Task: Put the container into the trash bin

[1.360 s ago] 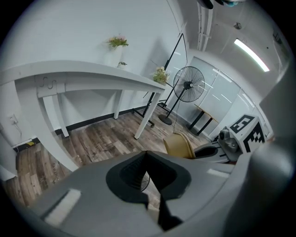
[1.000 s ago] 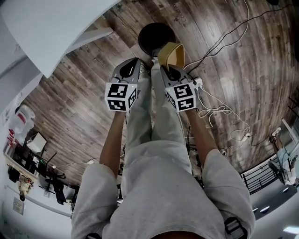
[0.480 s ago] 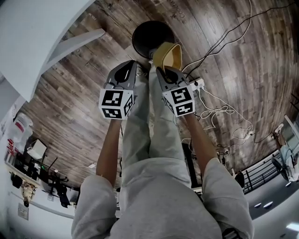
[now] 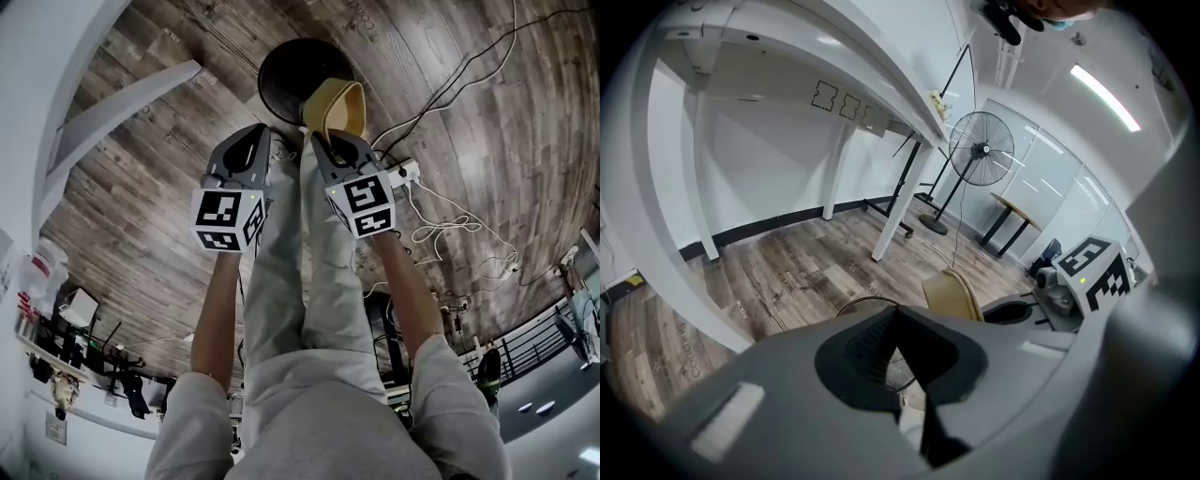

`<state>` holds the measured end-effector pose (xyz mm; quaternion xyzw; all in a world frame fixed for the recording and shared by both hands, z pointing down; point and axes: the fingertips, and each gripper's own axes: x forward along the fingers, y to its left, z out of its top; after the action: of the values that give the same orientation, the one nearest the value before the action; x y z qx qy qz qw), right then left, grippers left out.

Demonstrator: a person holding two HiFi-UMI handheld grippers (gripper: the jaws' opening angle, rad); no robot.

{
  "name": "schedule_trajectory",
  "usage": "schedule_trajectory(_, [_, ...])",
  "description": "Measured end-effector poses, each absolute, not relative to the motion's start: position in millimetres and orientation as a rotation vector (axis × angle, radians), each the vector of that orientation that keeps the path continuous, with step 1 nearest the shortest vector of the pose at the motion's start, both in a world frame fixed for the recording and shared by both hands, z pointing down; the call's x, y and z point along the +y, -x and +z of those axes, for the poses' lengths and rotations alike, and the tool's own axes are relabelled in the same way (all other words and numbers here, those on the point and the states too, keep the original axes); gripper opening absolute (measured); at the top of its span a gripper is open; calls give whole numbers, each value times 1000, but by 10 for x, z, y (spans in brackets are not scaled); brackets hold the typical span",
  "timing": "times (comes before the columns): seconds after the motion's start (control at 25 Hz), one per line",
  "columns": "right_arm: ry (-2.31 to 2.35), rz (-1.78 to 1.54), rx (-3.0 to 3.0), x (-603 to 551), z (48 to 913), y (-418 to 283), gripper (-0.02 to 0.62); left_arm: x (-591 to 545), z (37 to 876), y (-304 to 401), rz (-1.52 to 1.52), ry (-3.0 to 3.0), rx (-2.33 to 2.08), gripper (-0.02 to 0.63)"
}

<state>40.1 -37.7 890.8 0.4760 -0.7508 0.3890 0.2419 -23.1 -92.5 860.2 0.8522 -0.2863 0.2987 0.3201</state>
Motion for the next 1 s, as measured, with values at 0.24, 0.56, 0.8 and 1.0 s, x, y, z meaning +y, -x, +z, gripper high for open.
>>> schedule_trajectory(0.24, [-1336, 1091, -2041, -449, 9212, -438, 30, -884, 8785, 163, 788, -2240, -732, 11])
schedule_trajectory(0.56, [-1293, 1103, -2038, -661, 9713, -305, 31, -820, 8955, 160, 804, -2234, -714, 11])
schedule_trajectory(0.8, [-1222, 1088, -2007, -804, 10119, -196, 31, -793, 9007, 195, 808, -2230, -718, 11])
schedule_trajectory(1.0, [-1143, 1094, -1939, -844, 10493, -130, 31, -770, 9057, 307, 823, -2220, -720, 11])
